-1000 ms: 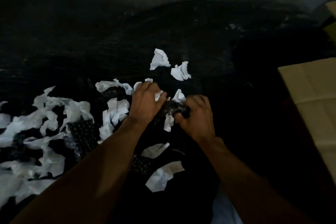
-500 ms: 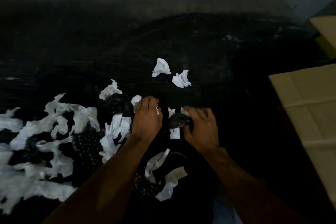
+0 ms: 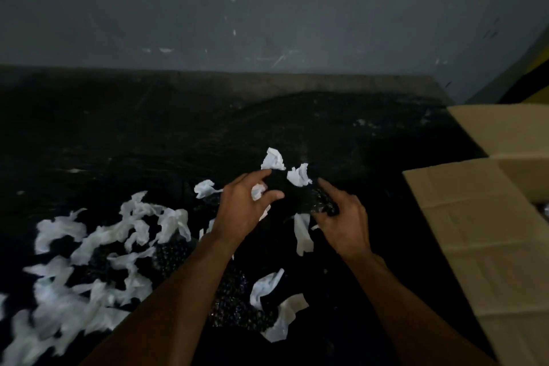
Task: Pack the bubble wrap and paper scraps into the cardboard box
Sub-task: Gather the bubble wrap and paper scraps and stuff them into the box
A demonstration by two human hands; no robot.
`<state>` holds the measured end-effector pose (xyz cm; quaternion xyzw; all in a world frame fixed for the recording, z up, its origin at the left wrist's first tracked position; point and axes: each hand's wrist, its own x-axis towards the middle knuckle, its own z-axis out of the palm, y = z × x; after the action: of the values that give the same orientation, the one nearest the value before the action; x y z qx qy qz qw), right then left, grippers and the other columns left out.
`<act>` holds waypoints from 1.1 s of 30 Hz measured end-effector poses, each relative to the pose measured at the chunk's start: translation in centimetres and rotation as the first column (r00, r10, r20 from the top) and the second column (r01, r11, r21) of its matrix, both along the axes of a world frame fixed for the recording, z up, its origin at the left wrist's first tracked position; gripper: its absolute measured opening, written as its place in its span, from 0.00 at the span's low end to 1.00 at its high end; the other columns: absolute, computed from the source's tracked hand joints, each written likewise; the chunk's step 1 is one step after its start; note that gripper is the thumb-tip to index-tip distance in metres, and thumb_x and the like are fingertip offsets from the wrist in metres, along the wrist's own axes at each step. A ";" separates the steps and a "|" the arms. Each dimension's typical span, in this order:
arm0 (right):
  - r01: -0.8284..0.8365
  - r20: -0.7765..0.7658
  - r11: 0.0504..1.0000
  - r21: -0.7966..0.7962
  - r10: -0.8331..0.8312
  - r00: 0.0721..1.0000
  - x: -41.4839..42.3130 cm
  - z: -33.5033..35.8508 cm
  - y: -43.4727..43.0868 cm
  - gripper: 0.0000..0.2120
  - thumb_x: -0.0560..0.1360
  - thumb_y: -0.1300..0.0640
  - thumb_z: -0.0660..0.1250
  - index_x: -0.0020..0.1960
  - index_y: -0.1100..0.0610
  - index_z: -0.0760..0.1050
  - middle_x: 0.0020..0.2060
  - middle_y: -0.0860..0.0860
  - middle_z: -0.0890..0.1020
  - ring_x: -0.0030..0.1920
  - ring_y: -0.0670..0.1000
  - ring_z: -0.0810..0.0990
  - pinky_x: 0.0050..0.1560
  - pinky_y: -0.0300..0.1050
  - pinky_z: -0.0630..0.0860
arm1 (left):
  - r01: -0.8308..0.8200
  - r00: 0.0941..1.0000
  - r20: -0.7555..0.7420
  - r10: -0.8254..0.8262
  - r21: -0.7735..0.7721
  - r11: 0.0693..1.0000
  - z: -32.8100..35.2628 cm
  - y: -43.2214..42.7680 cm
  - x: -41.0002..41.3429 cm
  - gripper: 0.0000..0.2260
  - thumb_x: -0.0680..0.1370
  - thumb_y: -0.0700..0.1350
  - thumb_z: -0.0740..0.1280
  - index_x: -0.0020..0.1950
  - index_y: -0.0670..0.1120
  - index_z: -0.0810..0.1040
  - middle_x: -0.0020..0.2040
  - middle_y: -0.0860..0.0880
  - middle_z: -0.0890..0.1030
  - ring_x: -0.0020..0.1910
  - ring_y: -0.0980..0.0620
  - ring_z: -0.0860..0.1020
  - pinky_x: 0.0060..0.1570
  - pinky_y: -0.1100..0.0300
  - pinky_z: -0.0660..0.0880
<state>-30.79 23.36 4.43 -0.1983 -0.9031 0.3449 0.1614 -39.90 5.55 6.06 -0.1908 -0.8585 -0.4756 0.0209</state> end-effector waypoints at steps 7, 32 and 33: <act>0.035 -0.078 0.983 -0.178 -0.050 0.996 1.6 10.2 0.9 0.27 0.68 0.46 0.75 0.66 0.48 0.76 0.54 0.47 0.82 0.56 0.46 0.79 0.61 0.44 0.74 | 0.083 0.997 -0.018 -0.081 0.118 0.990 8.6 -0.5 1.7 0.26 0.69 0.53 0.75 0.66 0.52 0.75 0.47 0.54 0.82 0.52 0.58 0.79 0.60 0.61 0.72; 0.081 -0.141 0.992 0.094 -0.068 0.988 23.8 20.3 32.8 0.30 0.74 0.28 0.48 0.73 0.37 0.62 0.62 0.53 0.79 0.59 0.54 0.79 0.63 0.56 0.72 | 0.329 0.923 -0.242 -0.298 0.100 0.939 18.0 34.2 22.0 0.33 0.67 0.57 0.76 0.69 0.51 0.73 0.54 0.49 0.83 0.58 0.54 0.77 0.60 0.59 0.71; 0.088 -0.143 0.991 0.101 -0.073 0.987 24.6 20.2 34.3 0.29 0.75 0.29 0.48 0.73 0.37 0.62 0.64 0.53 0.78 0.61 0.54 0.78 0.63 0.56 0.72 | 0.328 0.925 -0.236 -0.299 0.095 0.940 17.8 35.6 22.9 0.33 0.66 0.57 0.76 0.70 0.51 0.73 0.55 0.49 0.82 0.59 0.54 0.77 0.61 0.58 0.71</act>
<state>-6.21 57.67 24.63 -0.2013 -0.8980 0.3022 0.2484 -17.01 41.16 23.85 -0.3750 -0.7757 -0.5051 0.0513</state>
